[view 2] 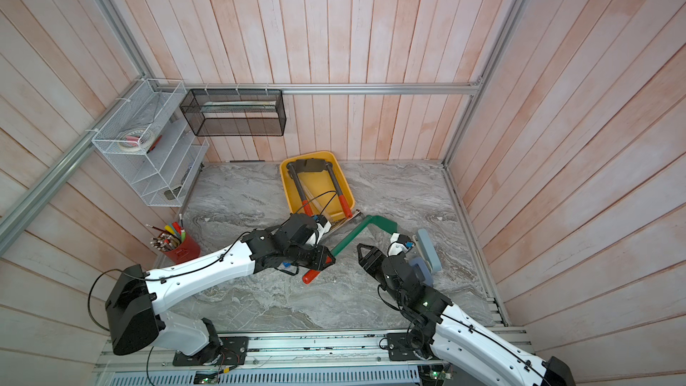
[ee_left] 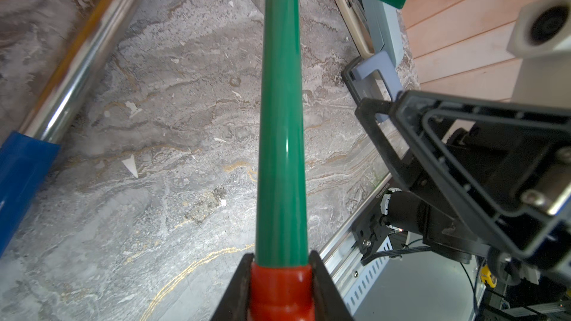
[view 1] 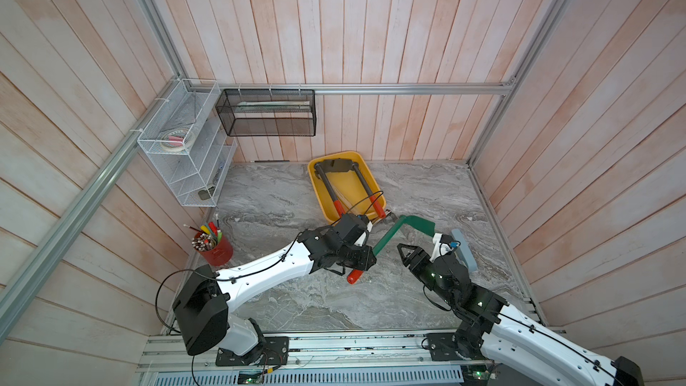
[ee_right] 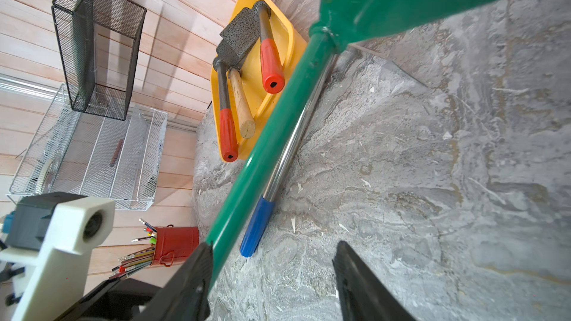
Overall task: Put the small hoe into the storage box
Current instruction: Pick up the hoe from the center of the board.
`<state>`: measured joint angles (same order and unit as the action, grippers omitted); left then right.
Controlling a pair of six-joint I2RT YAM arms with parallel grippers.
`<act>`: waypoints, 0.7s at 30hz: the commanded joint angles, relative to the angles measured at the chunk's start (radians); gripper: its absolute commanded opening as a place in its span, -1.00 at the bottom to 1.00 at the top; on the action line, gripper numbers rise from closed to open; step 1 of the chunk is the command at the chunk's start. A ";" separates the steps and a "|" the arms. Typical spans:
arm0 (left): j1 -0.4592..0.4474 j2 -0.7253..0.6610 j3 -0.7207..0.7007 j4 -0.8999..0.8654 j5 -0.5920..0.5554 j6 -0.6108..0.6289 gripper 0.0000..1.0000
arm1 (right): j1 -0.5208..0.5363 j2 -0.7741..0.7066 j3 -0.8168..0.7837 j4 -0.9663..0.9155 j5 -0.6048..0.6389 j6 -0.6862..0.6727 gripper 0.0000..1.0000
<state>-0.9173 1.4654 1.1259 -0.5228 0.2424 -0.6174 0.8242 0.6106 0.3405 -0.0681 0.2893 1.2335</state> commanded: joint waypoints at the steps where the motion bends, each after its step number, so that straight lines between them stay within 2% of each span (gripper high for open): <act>1: 0.024 -0.060 0.041 0.130 0.003 0.004 -1.00 | 0.002 -0.022 -0.012 -0.049 0.037 -0.003 0.32; 14: 0.135 -0.109 0.052 0.155 0.014 -0.052 -1.00 | 0.002 -0.046 -0.028 -0.055 0.040 0.000 0.34; 21: 0.182 -0.106 0.098 0.088 -0.077 -0.072 -1.00 | 0.003 -0.041 -0.029 -0.044 0.032 -0.002 0.35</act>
<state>-0.7536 1.3922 1.1530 -0.5148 0.2188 -0.6884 0.8242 0.5720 0.3264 -0.1059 0.3099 1.2335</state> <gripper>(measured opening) 0.283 0.673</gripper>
